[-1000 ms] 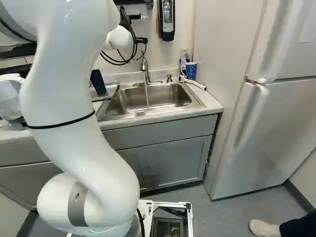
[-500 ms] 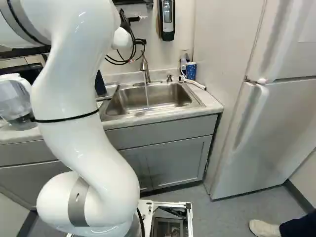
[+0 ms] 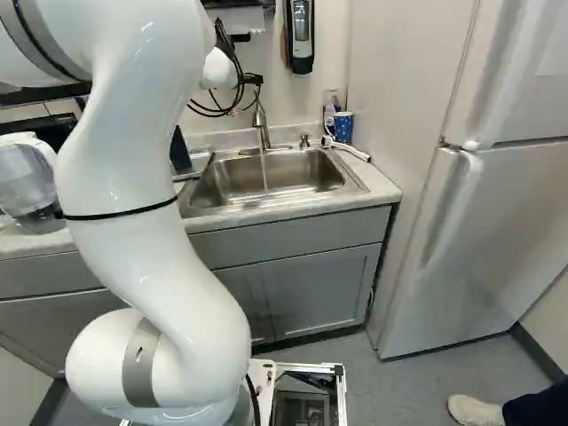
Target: Rinse the cup and place it in the tray
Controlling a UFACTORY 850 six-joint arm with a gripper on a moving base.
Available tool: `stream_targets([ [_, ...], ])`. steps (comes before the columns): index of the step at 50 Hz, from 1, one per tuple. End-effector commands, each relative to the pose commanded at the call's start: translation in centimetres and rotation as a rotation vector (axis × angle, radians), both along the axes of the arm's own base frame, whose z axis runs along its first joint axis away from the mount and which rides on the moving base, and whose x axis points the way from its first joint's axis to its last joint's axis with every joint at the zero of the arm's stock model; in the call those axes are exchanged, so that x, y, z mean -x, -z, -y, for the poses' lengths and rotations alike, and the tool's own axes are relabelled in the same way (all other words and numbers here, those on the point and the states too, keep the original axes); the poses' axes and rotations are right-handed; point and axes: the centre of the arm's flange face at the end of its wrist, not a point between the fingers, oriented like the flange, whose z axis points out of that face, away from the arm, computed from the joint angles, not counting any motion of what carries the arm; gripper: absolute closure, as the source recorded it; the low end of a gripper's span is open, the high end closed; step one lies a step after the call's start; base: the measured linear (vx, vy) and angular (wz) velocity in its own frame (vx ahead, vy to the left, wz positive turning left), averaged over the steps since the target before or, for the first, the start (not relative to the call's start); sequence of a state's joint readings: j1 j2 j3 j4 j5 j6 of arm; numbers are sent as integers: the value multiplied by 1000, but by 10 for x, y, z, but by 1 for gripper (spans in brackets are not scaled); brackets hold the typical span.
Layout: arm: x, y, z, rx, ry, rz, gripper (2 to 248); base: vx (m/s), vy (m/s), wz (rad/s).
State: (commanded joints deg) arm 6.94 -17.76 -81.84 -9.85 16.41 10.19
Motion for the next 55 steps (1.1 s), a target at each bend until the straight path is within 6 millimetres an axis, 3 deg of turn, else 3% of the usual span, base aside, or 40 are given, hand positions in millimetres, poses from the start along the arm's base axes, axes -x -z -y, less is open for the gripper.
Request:
stream_targets([
  [55, 12, 6, -8, 16, -5, -76, 3, 0, 0, 0],
])
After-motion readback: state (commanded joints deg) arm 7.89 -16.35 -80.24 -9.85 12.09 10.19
